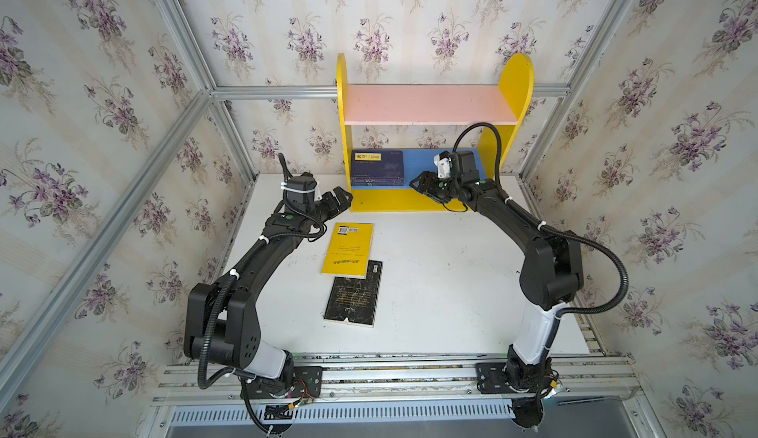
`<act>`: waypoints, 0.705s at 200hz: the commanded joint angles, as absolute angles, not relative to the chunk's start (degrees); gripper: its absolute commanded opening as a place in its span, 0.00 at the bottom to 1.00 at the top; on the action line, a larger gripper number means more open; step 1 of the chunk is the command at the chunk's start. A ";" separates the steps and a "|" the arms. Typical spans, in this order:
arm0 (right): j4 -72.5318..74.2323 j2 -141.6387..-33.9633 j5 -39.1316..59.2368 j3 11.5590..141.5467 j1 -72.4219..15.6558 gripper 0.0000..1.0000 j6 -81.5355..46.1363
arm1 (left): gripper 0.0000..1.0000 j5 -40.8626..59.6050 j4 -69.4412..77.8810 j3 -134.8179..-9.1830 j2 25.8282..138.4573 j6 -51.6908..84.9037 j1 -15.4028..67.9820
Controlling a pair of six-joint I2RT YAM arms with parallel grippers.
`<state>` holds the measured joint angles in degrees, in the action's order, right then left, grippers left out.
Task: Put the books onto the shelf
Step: 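Release the books and move both grippers toward the yellow book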
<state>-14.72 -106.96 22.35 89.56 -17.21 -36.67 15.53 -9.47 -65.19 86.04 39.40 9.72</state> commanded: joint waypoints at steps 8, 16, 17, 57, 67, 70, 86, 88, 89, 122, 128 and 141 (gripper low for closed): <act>-5.96 -102.42 18.32 81.65 -18.98 0.71 -39.37 | 0.99 16.14 -10.43 -62.67 86.20 37.05 9.01; -5.52 -101.60 17.85 79.75 -19.54 0.72 -39.61 | 0.99 16.23 -10.75 -62.01 86.54 36.79 8.92; -5.53 -101.51 17.80 79.51 -19.61 0.72 -39.71 | 0.99 16.25 -10.78 -61.94 86.60 36.76 8.90; -1.14 -100.02 17.66 71.84 -21.86 0.77 -43.04 | 0.99 17.10 -12.81 -59.50 90.69 35.54 8.24; -0.48 -100.40 17.59 70.96 -22.57 0.76 -43.58 | 0.99 17.65 -12.91 -58.85 91.83 35.60 7.94; -0.34 -100.45 17.59 70.87 -22.78 0.77 -43.66 | 0.99 17.85 -12.92 -58.54 92.15 35.74 7.79; 0.19 -101.38 17.66 70.41 -24.01 0.77 -44.01 | 0.99 18.09 -12.92 -57.32 93.52 36.11 7.27; 0.29 -101.48 17.66 70.40 -24.13 0.77 -44.03 | 0.99 18.15 -12.92 -57.22 93.63 36.08 7.22; 0.32 -101.59 17.71 70.36 -24.19 0.77 -44.03 | 0.99 18.13 -12.92 -57.17 93.66 36.10 7.17; 2.52 -104.00 18.94 69.97 -26.04 0.82 -44.73 | 0.99 18.71 -13.01 -55.74 95.55 35.61 6.11; 2.83 -104.53 19.10 69.88 -26.38 0.83 -44.97 | 0.99 18.99 -13.08 -55.66 95.98 35.41 5.99; 4.00 -105.91 19.95 69.52 -27.01 0.87 -45.64 | 0.99 19.83 -13.17 -55.50 96.97 35.33 5.65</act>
<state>-0.40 -104.18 18.55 69.95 -26.13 -44.40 18.02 -12.88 -55.75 95.74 36.45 6.20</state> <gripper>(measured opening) 0.842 0.993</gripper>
